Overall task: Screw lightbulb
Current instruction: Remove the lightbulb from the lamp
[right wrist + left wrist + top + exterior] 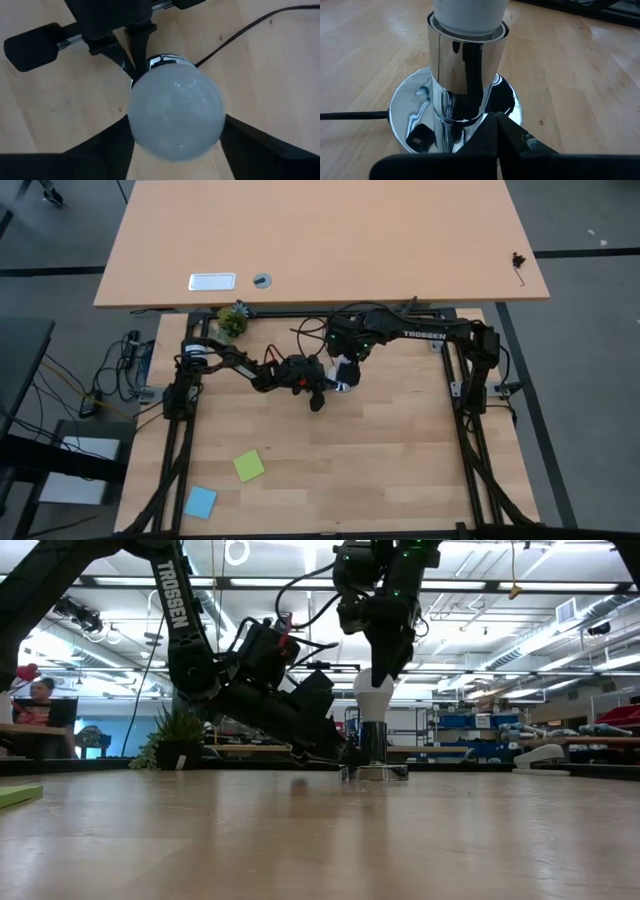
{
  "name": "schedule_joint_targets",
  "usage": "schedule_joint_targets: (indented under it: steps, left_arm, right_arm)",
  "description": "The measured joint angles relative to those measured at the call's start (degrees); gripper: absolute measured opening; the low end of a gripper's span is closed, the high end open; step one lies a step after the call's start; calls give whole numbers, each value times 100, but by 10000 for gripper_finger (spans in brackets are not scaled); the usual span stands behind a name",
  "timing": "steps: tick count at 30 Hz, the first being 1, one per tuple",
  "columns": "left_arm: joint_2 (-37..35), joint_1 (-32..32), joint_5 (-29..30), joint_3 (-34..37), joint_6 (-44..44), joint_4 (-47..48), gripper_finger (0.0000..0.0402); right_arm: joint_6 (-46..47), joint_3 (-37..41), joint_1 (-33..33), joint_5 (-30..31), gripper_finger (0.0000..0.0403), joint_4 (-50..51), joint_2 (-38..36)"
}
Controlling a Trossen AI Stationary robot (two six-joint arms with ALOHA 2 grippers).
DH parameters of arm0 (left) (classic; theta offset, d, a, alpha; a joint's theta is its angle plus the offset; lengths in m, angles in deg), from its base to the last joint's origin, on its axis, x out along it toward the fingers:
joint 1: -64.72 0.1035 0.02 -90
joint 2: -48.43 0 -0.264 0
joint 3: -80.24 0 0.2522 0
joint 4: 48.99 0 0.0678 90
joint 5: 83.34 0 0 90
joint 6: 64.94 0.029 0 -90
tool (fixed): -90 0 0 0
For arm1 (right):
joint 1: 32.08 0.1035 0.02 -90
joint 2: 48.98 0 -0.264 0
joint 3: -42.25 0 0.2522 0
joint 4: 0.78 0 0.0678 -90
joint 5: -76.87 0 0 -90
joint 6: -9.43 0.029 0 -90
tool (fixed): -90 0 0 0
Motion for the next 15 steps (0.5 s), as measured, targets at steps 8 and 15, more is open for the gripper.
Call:
schedule_joint_targets:
  steps: [8,15]
  left_arm:
    - [0,0,0,0,0,0,0]
    - [0,0,-2,0,0,2,0]
  right_arm:
    - [-855,-2,6,7,230,-8,0]
    - [-3577,-9,31,248,244,17,0]
